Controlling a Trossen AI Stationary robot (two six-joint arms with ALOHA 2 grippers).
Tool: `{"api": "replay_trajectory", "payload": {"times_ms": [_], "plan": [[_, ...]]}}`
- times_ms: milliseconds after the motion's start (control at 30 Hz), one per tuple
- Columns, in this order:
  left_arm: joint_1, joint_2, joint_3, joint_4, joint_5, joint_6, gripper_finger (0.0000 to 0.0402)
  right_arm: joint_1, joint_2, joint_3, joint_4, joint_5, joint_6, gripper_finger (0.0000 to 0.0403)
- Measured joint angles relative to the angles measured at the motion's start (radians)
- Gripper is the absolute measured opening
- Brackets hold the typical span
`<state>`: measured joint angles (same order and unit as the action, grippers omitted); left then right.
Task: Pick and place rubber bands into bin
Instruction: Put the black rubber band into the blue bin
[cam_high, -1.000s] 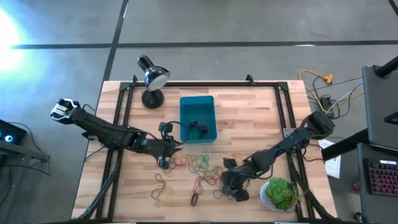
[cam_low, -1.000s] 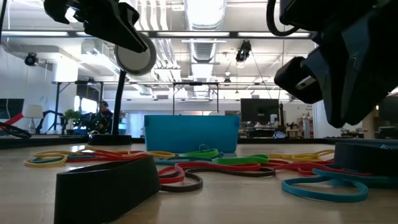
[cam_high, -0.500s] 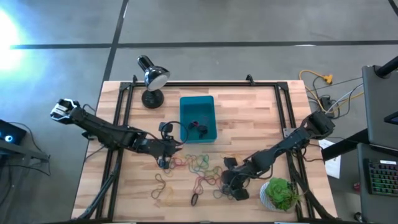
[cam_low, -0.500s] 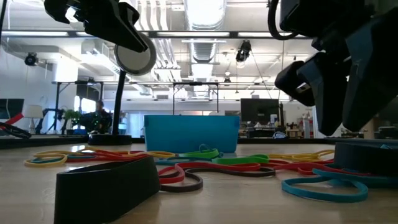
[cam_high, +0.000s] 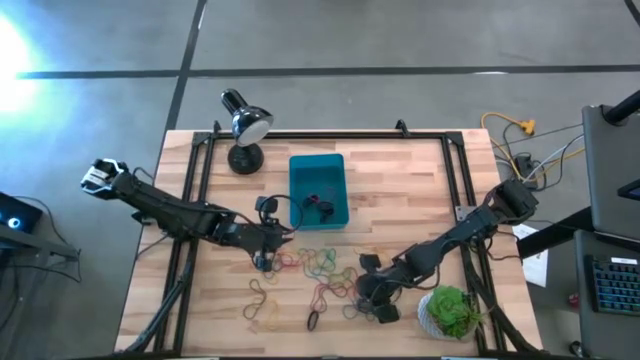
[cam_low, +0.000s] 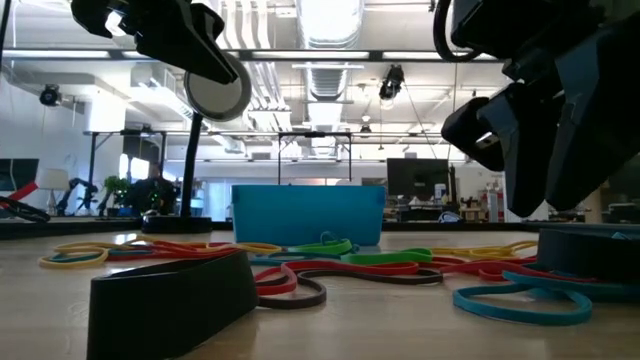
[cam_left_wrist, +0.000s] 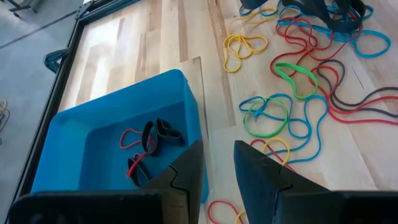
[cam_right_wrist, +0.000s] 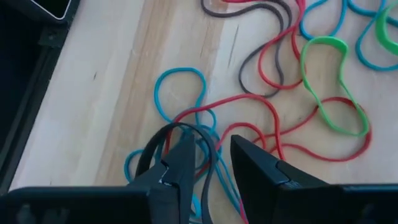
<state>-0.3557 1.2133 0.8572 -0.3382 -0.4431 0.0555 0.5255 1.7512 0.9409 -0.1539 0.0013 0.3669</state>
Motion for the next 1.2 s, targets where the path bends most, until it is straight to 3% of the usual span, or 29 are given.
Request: {"api": "replay_trajectory", "payload": {"times_ms": [400,767,967,1200], "plan": [[-0.001,0.000,0.000,0.001,0.000,0.002,0.0075,0.009,0.063,0.011,0.013,0.000,0.004,0.0082],[0.000,0.000,0.000,0.006,0.000,0.002,0.0075,0.009,0.052,0.018,0.000,0.000,-0.028,0.0013],[0.000,0.000,0.000,0.006,0.000,0.002,0.0075,0.009,0.029,0.020,0.000,0.003,-0.030,0.0009],[0.000,0.000,0.000,0.007,0.000,0.002,0.0075,0.008,-0.049,0.022,0.001,0.101,-0.083,0.0009]]}}
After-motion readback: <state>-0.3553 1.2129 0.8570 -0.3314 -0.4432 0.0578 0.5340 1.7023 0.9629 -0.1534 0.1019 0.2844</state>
